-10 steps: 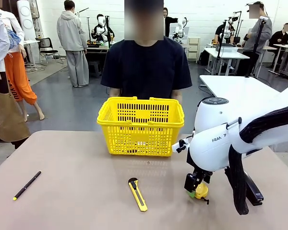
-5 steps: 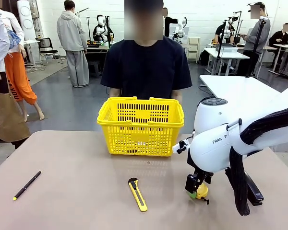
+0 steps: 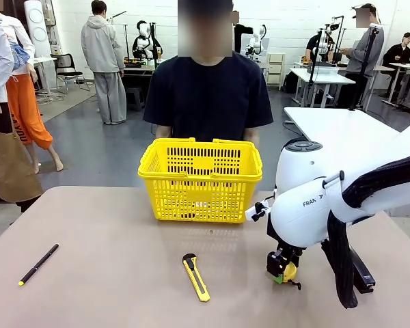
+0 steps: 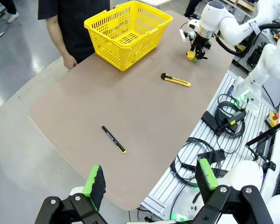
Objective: Place the items the person wants into the basket.
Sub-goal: Pick up the item the person points to and place it in the Market Basket.
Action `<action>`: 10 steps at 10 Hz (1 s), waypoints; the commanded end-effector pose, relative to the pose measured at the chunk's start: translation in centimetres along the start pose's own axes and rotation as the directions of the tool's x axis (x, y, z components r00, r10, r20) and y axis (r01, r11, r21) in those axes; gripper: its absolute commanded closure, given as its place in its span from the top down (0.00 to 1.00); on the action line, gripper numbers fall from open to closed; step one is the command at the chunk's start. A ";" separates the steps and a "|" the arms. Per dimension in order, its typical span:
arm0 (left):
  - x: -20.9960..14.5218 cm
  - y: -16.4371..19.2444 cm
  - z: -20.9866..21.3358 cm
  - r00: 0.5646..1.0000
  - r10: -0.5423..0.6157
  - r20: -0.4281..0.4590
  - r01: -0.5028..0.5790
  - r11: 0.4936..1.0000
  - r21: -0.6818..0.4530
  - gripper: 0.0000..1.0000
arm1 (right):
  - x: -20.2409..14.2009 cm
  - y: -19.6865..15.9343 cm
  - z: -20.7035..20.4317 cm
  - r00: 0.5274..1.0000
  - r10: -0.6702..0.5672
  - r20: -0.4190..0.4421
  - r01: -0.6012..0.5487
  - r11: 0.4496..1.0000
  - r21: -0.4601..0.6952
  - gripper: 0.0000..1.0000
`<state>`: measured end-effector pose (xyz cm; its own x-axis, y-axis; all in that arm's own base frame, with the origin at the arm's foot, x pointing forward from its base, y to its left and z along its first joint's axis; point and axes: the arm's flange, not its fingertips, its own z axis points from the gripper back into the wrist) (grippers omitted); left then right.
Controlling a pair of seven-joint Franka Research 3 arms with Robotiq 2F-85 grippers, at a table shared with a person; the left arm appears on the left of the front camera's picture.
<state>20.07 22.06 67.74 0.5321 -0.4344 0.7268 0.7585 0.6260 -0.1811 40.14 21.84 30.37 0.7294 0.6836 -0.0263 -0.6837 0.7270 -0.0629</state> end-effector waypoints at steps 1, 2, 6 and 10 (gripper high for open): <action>-0.1 -0.1 0.0 1.000 -0.021 0.015 0.021 1.000 -0.009 1.00 | 0.7 -0.2 -0.2 1.000 -0.004 -0.017 0.004 1.000 -0.023 0.37; -0.1 -0.1 0.0 1.000 -0.021 0.015 0.021 1.000 -0.009 1.00 | 0.8 -0.2 -0.3 1.000 -0.004 -0.016 0.004 1.000 -0.021 0.00; -0.1 -0.1 0.0 1.000 -0.021 0.015 0.021 1.000 -0.009 1.00 | -0.6 1.0 1.2 1.000 -0.016 -0.018 0.016 1.000 0.009 0.44; -0.1 -0.1 0.0 1.000 -0.021 0.015 0.021 1.000 -0.009 1.00 | -6.4 6.3 18.2 1.000 -0.007 -0.018 0.008 0.999 0.047 0.40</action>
<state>20.11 22.07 67.71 0.5333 -0.4338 0.7262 0.7580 0.6262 -0.1825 31.66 23.86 43.69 0.7259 0.6874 -0.0223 -0.6878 0.7255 -0.0257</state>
